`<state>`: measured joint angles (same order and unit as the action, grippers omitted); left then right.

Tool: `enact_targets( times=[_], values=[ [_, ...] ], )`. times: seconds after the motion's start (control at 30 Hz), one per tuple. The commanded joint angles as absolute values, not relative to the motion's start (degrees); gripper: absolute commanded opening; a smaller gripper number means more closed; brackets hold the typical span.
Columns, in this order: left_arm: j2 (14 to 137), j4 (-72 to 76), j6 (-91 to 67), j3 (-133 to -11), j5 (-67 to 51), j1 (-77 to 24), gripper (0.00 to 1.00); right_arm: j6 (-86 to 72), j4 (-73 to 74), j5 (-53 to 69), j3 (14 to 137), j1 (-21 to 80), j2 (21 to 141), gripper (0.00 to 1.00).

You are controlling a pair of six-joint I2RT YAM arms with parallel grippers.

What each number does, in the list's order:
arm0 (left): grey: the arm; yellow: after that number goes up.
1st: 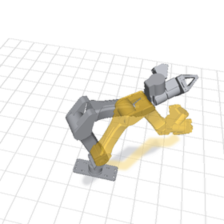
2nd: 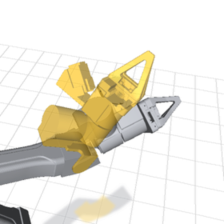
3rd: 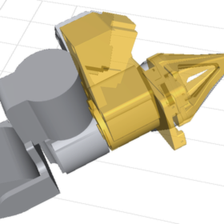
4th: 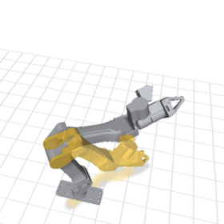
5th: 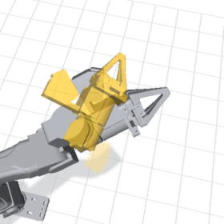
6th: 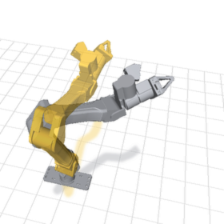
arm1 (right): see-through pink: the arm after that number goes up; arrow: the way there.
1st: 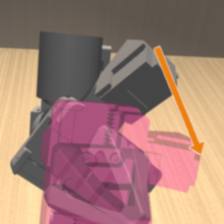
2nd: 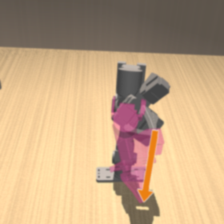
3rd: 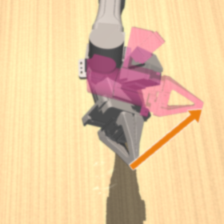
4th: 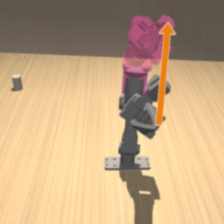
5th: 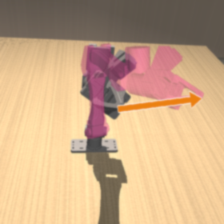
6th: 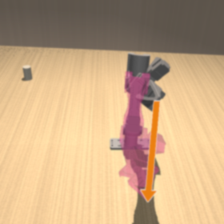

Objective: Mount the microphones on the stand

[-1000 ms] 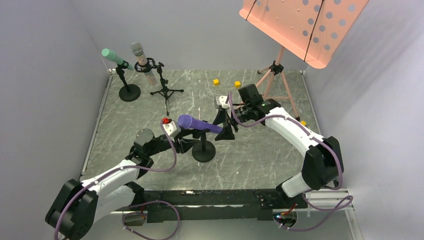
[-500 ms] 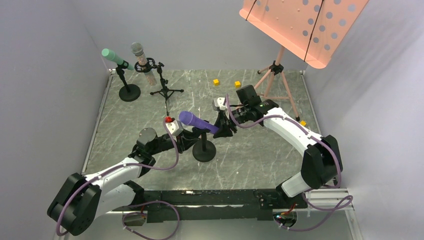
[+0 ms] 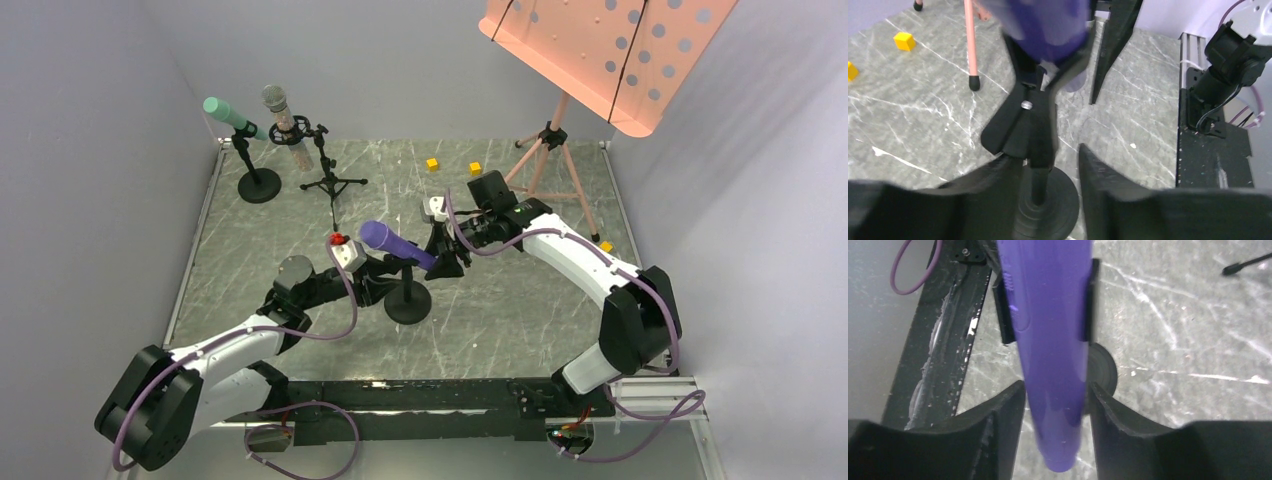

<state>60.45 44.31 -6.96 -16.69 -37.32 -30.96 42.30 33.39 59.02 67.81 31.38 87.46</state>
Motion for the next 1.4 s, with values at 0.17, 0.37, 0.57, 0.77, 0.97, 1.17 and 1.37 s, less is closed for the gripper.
enact_targets(
  times=[0.17, 0.37, 0.57, 0.77, 0.97, 1.17, 1.37],
  values=[
    [52.01, 48.08, -6.41, -12.85, -33.83, -31.22, 0.73, 40.24, 34.47, 58.18, 69.58, 30.79, 84.56, 0.83],
    [47.87, 49.30, -8.33, -7.22, -32.23, -31.21, 0.79, 38.49, 30.39, 58.62, 66.63, 29.31, 80.93, 1.00],
    [41.48, 44.07, -11.55, -3.94, -27.23, -31.38, 0.94, 30.13, 21.19, 59.69, 65.54, 30.72, 78.09, 1.00],
    [30.22, 26.34, -13.94, -5.82, -18.66, -31.37, 0.99, 27.07, 22.11, 56.06, 71.94, 35.49, 82.60, 1.00],
    [23.22, 16.73, -16.67, -7.02, -15.61, -31.38, 0.99, 25.78, 21.96, 52.31, 72.23, 38.63, 83.93, 1.00],
    [17.73, 11.59, -20.21, -6.83, -13.46, -31.35, 0.99, 23.16, 19.70, 49.78, 71.32, 39.33, 83.67, 0.77],
    [13.56, 5.47, -21.96, -8.08, -9.76, -31.37, 0.99, 23.12, 20.55, 48.72, 73.37, 39.39, 84.44, 0.40]
  ],
)
